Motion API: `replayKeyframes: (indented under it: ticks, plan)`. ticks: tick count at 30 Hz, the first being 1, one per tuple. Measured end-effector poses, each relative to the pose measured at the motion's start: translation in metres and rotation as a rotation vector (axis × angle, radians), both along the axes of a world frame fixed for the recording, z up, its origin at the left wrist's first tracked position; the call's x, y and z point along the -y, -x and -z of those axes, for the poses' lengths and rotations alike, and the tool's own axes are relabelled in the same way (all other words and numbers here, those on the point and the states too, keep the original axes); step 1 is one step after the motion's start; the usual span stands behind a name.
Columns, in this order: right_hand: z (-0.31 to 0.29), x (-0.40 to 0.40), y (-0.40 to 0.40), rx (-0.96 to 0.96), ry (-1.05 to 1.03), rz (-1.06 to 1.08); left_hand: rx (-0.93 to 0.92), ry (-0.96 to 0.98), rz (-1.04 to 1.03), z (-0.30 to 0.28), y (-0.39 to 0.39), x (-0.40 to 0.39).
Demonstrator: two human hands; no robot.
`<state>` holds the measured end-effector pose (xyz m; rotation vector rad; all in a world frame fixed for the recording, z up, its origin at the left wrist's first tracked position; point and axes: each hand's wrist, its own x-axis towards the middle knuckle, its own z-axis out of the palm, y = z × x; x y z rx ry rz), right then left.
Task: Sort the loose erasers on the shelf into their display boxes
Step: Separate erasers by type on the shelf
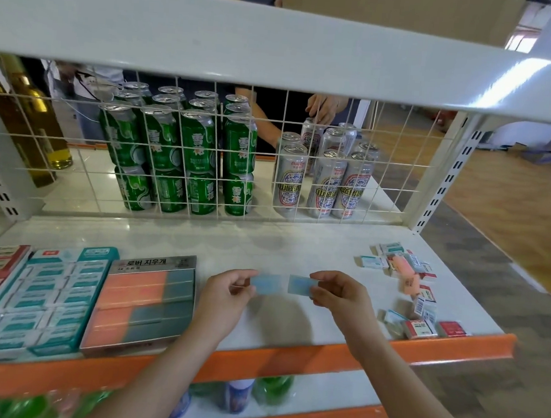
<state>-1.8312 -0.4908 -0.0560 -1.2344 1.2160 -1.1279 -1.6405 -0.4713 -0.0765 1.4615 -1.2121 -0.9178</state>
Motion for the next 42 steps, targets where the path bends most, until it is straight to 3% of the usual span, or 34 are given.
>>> replayKeyframes:
  ticks: [10, 16, 24, 33, 42]
  plan:
    - [-0.006, -0.006, -0.038, -0.069, 0.02, -0.094, 0.084, 0.034, -0.091, -0.012, -0.034, -0.023]
    - [-0.002, -0.008, -0.082, -0.225, 0.088, -0.161, 0.267, -0.012, -0.178, -0.019, -0.07, -0.045]
    - [0.001, -0.016, -0.136, -0.374, 0.157, -0.322, 0.37, -0.042, -0.274, -0.017, -0.117, -0.072]
    - [0.011, -0.019, -0.158, -0.672, 0.307, -0.317, 0.557, -0.101, -0.248, -0.01, -0.133, -0.076]
    - [0.003, -0.021, -0.156, -0.992, 0.465, -0.466, 0.778, -0.092, -0.146, -0.011, -0.14, -0.072]
